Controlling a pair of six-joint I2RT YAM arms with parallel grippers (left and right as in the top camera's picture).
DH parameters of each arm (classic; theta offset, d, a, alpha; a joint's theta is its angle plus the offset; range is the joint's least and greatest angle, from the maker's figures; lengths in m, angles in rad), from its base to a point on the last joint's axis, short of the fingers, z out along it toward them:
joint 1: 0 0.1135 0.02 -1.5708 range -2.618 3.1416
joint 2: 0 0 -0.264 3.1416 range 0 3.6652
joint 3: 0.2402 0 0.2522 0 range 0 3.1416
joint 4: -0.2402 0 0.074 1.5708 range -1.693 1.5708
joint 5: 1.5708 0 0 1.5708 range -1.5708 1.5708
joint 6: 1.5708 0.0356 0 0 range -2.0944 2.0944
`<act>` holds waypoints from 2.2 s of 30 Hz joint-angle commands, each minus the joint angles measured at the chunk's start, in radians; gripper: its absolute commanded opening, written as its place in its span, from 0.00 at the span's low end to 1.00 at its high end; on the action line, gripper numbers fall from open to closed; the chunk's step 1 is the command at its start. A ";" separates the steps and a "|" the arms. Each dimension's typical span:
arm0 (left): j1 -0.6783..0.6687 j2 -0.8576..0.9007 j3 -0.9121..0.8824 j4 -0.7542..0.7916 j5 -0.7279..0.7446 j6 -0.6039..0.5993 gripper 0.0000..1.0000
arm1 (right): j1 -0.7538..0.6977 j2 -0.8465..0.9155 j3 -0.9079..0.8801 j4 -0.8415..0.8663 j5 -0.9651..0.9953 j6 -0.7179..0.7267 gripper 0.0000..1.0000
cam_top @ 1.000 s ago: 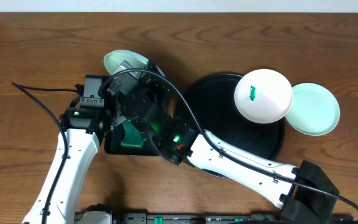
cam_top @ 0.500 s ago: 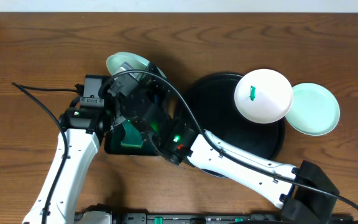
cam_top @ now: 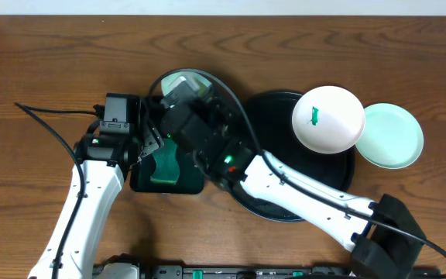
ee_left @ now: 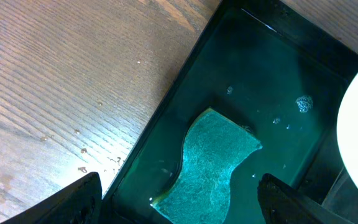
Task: Clean dirty plates on tray and stack at the side
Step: 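Carry the white plate right and set it on the mint-green plate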
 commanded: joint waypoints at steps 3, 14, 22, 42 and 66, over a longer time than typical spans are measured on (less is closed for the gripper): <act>0.005 -0.003 0.017 -0.002 -0.002 0.006 0.81 | -0.042 -0.028 0.019 -0.095 -0.082 0.286 0.01; 0.005 -0.003 0.017 -0.002 -0.002 0.006 0.80 | -0.157 -0.032 0.019 -0.249 -0.247 0.689 0.01; 0.005 -0.003 0.018 -0.002 -0.002 0.006 0.80 | -0.278 -0.130 0.019 -0.379 -0.247 0.862 0.01; 0.005 -0.003 0.017 -0.002 -0.002 0.006 0.80 | -0.942 -0.290 0.018 -0.789 -0.247 1.072 0.02; 0.005 -0.003 0.017 -0.002 -0.002 0.006 0.80 | -1.249 -0.290 -0.216 -0.790 -0.262 1.200 0.01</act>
